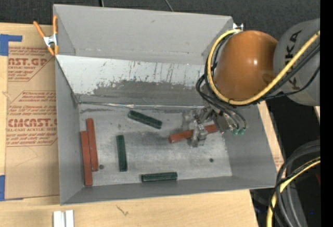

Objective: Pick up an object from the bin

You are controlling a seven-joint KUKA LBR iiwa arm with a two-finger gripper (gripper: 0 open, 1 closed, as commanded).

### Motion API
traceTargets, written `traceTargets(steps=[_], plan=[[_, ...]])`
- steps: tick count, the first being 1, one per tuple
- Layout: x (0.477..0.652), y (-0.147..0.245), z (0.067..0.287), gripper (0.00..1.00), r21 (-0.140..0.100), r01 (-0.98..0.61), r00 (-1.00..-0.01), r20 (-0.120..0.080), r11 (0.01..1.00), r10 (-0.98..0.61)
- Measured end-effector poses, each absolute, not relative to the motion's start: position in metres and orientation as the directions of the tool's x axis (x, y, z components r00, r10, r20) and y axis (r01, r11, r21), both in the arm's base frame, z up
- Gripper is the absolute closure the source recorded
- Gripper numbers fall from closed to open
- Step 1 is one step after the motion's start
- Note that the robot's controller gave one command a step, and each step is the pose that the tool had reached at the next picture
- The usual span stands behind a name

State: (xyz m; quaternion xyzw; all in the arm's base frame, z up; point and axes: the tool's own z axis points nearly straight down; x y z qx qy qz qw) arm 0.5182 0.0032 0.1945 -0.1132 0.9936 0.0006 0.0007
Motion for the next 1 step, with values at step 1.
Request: traceTargets(steps=[1], plan=[[0.5266, -0.0151, 0.3116, 1.00, -0.002, -0.764, -0.645, -0.004, 0.645, -0.764]])
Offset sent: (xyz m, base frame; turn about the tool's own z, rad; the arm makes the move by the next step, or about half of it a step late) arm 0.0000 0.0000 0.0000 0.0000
